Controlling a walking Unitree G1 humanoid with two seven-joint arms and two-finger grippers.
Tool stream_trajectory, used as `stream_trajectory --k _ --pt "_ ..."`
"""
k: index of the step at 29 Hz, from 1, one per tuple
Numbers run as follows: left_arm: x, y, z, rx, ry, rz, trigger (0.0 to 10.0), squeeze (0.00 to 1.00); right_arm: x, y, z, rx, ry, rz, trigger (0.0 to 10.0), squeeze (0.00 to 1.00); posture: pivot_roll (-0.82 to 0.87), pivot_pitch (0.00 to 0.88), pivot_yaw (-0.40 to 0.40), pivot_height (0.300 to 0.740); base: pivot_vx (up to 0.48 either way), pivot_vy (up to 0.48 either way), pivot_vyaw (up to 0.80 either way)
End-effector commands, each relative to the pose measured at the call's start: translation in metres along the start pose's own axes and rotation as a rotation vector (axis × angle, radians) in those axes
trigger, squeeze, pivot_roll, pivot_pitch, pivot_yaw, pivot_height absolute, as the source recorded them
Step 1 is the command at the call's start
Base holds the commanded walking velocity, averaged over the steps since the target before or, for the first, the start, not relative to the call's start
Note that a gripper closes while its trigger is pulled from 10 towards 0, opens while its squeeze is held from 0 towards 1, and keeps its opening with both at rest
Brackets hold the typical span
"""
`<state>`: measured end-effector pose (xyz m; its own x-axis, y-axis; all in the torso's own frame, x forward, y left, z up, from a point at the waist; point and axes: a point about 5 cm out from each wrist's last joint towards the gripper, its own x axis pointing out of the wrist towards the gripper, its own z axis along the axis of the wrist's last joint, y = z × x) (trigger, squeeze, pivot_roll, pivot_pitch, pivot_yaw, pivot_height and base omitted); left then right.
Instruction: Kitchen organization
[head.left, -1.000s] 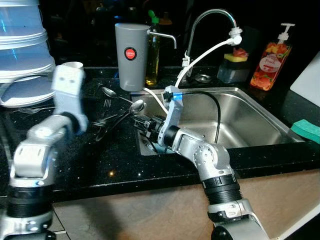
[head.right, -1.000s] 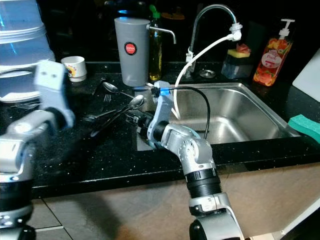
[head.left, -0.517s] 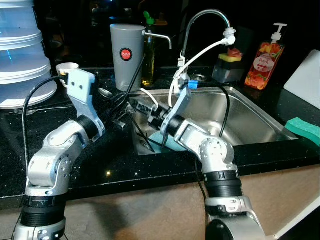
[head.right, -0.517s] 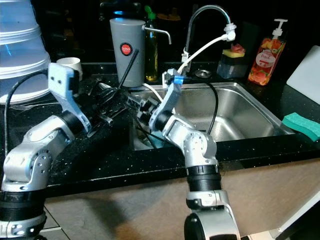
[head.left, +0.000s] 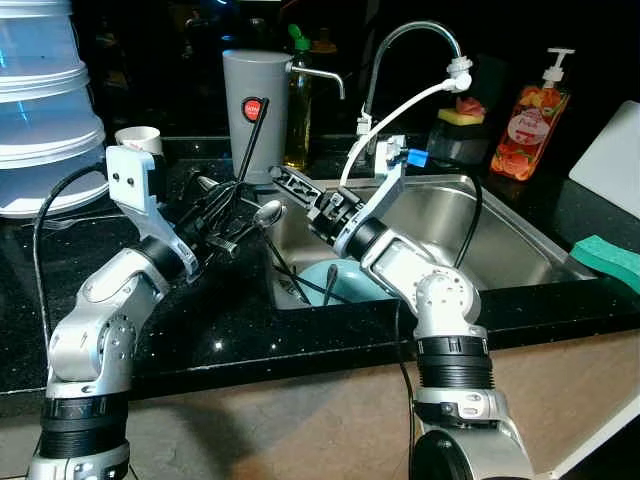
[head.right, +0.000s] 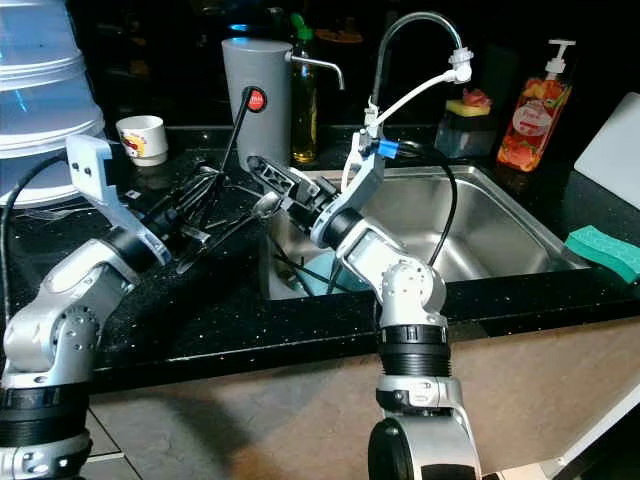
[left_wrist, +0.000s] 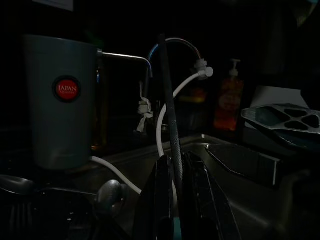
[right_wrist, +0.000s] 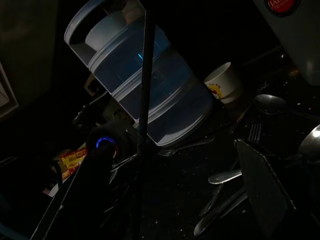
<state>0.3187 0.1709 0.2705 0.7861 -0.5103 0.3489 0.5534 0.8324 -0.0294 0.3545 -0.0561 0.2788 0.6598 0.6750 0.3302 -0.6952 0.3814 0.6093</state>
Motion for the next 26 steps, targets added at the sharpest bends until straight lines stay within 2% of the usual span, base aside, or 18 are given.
stream_trajectory --k 1,7,12,13,15,20,26 --pt "-0.003 0.000 -0.004 0.000 0.013 -0.011 0.0 0.00 0.002 0.002 0.001 -0.018 0.010 -0.013 10.0 0.00 0.03 0.000 -0.020 0.740 0.000 0.000 0.00" --pt "-0.002 0.000 -0.006 -0.001 0.016 -0.012 0.0 0.00 0.004 -0.003 0.001 -0.009 0.002 -0.053 10.0 0.00 0.03 0.000 -0.023 0.740 0.000 0.000 0.00" --pt "-0.002 0.001 -0.006 -0.014 0.015 -0.014 0.0 0.00 0.003 -0.011 0.008 0.064 -0.046 -0.107 10.0 0.00 0.03 0.000 -0.027 0.740 0.000 0.000 0.00" --pt "-0.003 -0.003 -0.008 -0.043 0.021 -0.044 0.0 0.00 0.002 -0.014 0.010 0.098 -0.057 -0.120 10.0 0.00 0.03 0.000 -0.027 0.740 0.000 0.000 0.00" --pt "-0.003 -0.005 -0.008 -0.061 0.024 -0.063 0.0 0.00 0.001 -0.015 0.010 0.103 -0.056 -0.122 10.0 0.00 0.03 0.000 -0.025 0.740 0.000 0.000 0.00" --pt "-0.003 -0.011 -0.009 -0.090 0.030 -0.102 0.0 0.00 0.001 -0.014 0.009 0.097 -0.047 -0.119 10.0 0.00 0.03 0.000 -0.025 0.740 0.000 0.000 0.00" --pt "-0.003 -0.021 -0.013 -0.127 0.060 -0.178 0.0 0.00 0.004 -0.006 0.004 0.089 -0.021 -0.081 10.0 0.00 0.03 0.000 -0.018 0.740 0.000 0.000 0.00"
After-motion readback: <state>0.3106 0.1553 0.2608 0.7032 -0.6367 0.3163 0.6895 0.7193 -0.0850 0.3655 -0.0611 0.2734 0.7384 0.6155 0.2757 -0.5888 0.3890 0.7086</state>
